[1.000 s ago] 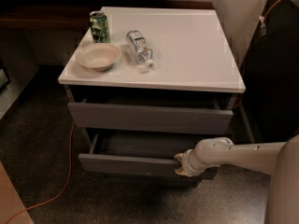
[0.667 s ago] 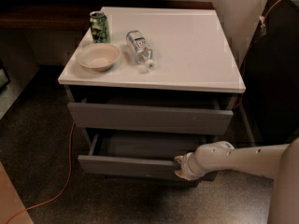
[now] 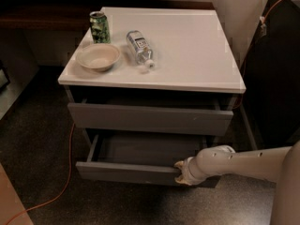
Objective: Open middle drawer
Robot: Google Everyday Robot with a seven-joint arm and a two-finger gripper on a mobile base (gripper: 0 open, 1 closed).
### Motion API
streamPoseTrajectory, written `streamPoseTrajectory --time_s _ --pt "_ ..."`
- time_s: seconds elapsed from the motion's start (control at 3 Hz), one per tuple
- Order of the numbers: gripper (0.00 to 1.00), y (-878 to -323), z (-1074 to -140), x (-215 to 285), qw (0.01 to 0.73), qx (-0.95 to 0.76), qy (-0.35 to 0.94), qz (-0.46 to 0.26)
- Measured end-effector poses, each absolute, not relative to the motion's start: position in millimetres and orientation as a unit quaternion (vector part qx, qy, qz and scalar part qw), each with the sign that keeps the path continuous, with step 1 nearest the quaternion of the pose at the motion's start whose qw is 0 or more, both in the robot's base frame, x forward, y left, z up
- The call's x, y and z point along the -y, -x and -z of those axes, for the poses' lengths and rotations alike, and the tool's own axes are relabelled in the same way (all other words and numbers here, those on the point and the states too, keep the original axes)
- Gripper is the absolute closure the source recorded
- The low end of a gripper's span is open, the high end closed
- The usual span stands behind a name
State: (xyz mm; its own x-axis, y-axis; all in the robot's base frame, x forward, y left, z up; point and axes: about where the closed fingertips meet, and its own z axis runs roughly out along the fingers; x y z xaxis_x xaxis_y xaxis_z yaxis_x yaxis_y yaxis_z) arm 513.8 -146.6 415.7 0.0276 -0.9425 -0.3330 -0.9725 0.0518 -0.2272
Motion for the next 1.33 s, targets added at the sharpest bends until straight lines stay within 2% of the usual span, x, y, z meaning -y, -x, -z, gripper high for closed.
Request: streamPoseTrajectory --time_s 0.33,1.0,1.33 --pt "0.85 -500.2 -415.3 140.6 0.202 -0.710 0.673 -0.041" --pt "0.39 -484.6 -418.4 129.0 0.202 -0.726 0.655 -0.048" --pt "0.15 -482.9 -445.1 103.0 0.204 -0.734 0.645 -0.060"
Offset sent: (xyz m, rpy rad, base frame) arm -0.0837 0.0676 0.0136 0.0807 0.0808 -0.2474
